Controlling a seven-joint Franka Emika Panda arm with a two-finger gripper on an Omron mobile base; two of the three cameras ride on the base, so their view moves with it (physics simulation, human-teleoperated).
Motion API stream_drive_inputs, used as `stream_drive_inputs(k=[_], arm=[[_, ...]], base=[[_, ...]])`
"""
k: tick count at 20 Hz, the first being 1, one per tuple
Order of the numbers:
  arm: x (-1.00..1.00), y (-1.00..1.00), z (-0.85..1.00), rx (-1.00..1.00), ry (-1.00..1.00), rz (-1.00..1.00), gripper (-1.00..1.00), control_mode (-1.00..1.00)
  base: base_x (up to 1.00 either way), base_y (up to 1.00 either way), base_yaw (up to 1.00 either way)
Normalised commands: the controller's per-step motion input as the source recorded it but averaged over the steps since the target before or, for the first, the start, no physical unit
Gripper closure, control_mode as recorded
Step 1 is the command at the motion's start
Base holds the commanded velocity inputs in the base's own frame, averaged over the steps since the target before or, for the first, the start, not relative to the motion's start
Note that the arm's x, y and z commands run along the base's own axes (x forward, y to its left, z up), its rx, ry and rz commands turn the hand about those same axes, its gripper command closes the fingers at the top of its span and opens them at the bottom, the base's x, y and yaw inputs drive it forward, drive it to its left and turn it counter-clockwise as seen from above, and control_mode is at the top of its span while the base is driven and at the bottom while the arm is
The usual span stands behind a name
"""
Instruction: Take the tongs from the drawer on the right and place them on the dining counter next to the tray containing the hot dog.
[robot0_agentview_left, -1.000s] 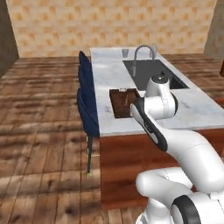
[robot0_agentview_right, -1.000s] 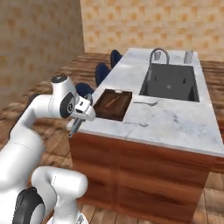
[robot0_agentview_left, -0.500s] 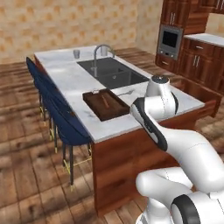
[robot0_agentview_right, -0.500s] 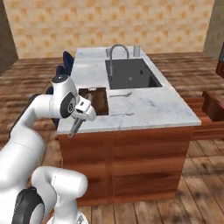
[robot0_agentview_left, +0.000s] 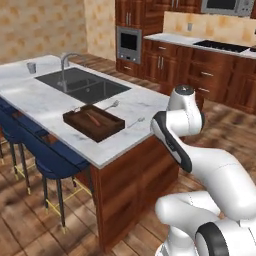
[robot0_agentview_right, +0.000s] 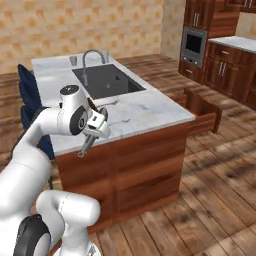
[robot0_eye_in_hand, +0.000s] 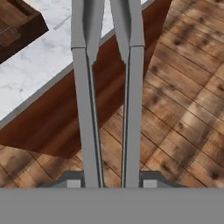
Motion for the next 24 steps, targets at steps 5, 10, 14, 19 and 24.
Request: stream_drive_inputs(k=[5, 10, 14, 19, 24], arm=[[0.00, 0.00, 0.00, 0.00, 0.00, 0.00, 1.00, 1.00], [0.00, 0.00, 0.00, 0.00, 0.00, 0.00, 1.00, 1.00], [0.00, 0.00, 0.00, 0.00, 0.00, 0.00, 1.00, 1.00], [0.00, 0.00, 0.00, 0.00, 0.00, 0.00, 1.00, 1.00], [0.00, 0.00, 0.00, 0.00, 0.00, 0.00, 1.00, 1.00]], base=[[0.28, 0.77, -0.46], [0.39, 0.86, -0.39], [0.00, 0.80, -0.37], [-0.65, 0.45, -0.37], [-0.67, 0.37, -0.38]])
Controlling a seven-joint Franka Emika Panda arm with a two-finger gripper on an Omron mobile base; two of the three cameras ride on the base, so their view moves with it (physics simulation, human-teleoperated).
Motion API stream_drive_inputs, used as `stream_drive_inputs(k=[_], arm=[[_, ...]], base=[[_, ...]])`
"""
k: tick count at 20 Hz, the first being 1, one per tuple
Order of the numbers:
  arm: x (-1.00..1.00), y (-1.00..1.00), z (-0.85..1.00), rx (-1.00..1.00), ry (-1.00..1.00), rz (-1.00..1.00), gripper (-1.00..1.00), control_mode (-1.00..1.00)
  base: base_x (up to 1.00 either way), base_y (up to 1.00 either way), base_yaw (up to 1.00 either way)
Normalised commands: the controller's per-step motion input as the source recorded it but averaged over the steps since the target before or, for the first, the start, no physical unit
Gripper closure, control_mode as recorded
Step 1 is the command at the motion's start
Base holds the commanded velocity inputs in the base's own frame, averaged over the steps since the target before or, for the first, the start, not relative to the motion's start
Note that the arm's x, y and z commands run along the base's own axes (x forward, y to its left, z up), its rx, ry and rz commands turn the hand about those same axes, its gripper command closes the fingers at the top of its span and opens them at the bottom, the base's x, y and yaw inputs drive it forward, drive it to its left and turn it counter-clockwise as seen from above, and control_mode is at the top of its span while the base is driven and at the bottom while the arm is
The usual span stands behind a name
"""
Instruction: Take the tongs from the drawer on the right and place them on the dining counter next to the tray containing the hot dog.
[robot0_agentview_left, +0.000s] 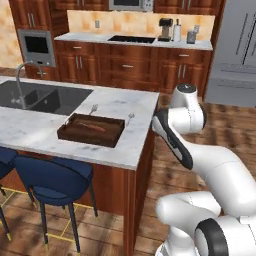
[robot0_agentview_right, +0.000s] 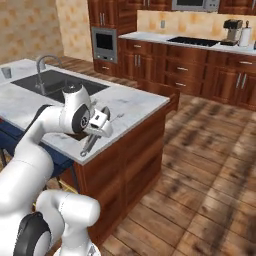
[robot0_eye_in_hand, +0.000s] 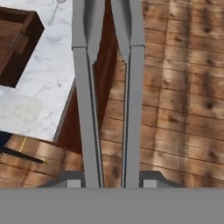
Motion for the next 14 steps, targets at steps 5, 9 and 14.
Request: stream_drive_inputs(k=[5, 9, 14], arm=[[0.00, 0.00, 0.00, 0.00, 0.00, 0.00, 1.00, 1.00], [0.00, 0.00, 0.00, 0.00, 0.00, 0.00, 1.00, 1.00], [0.00, 0.00, 0.00, 0.00, 0.00, 0.00, 1.00, 1.00]], base=[[-0.07, 0.79, -0.39], [0.18, 1.00, -0.36], [0.09, 1.00, -0.34]])
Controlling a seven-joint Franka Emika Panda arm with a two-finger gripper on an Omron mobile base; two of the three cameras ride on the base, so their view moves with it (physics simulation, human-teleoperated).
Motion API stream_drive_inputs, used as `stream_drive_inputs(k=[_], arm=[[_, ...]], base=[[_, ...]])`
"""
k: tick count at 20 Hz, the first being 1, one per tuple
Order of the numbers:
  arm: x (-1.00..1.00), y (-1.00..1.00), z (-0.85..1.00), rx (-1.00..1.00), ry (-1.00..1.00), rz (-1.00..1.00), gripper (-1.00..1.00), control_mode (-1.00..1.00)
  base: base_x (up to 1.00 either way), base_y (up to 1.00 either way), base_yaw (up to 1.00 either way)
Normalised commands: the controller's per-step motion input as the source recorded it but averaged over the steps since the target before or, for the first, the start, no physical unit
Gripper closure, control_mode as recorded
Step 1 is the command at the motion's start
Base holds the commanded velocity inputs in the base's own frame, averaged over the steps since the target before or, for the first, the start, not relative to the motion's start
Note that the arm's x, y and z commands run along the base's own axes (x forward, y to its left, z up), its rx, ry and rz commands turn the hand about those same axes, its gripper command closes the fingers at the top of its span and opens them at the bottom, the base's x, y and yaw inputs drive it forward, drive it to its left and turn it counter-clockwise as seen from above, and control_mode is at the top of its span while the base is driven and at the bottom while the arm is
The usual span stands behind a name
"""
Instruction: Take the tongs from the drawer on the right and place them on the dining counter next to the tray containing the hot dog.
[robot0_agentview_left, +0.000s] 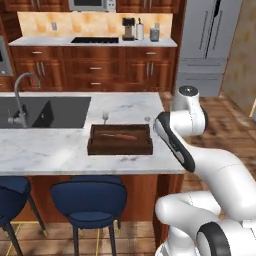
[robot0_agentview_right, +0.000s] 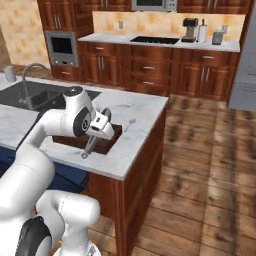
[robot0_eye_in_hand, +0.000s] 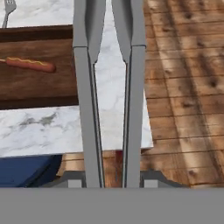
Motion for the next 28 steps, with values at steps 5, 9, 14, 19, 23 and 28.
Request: stream_drive_inputs(k=[5, 9, 14, 19, 23, 28], arm=[[0.00, 0.00, 0.00, 0.00, 0.00, 0.00, 1.00, 1.00], [0.00, 0.00, 0.00, 0.00, 0.00, 0.00, 1.00, 1.00], [0.00, 0.00, 0.00, 0.00, 0.00, 0.00, 1.00, 1.00], [0.00, 0.00, 0.00, 0.00, 0.00, 0.00, 1.00, 1.00], [0.00, 0.00, 0.00, 0.00, 0.00, 0.00, 1.00, 1.00], [0.00, 0.00, 0.00, 0.00, 0.00, 0.00, 1.00, 1.00]], base=[[-0.31, 0.79, -0.29], [-0.29, 0.75, -0.24], [-0.22, 0.77, -0.18], [0.03, 0.74, -0.11], [0.13, 0.64, -0.08], [0.12, 0.39, -0.06]])
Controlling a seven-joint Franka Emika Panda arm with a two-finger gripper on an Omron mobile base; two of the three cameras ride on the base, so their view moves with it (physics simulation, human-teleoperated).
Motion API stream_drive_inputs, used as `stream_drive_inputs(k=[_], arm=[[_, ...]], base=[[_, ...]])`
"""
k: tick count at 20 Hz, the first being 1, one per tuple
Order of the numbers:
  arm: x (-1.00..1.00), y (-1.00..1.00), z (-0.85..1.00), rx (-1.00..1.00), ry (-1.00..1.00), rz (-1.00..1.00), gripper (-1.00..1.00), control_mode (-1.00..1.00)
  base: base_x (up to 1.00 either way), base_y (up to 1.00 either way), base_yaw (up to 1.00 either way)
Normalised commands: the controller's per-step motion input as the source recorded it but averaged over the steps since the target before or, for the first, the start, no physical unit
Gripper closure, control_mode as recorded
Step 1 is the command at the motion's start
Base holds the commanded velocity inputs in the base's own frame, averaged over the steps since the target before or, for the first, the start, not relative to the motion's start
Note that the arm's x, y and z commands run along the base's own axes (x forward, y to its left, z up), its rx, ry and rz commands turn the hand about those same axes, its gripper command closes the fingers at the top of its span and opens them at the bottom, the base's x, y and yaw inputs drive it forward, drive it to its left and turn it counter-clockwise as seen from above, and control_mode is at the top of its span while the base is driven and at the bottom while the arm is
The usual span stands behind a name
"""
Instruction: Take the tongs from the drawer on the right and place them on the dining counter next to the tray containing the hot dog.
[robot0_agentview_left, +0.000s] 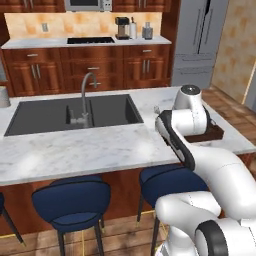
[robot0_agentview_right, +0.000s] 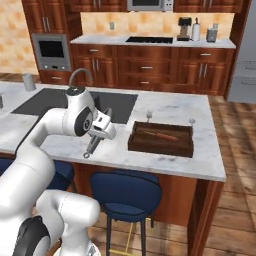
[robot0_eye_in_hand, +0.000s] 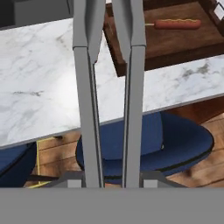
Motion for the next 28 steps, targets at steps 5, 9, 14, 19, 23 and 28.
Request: stream_drive_inputs(k=[5, 9, 14, 19, 23, 28], arm=[[0.00, 0.00, 0.00, 0.00, 0.00, 0.00, 1.00, 1.00], [0.00, 0.00, 0.00, 0.00, 0.00, 0.00, 1.00, 1.00], [0.00, 0.00, 0.00, 0.00, 0.00, 0.00, 1.00, 1.00], [0.00, 0.00, 0.00, 0.00, 0.00, 0.00, 1.00, 1.00], [0.00, 0.00, 0.00, 0.00, 0.00, 0.00, 1.00, 1.00], [0.00, 0.00, 0.00, 0.00, 0.00, 0.00, 1.00, 1.00]], base=[[0.52, 0.03, -0.06], [0.62, 0.00, -0.06], [0.37, 0.00, -0.03], [0.05, 0.00, 0.00], [0.00, 0.00, 0.00], [0.00, 0.00, 0.00]])
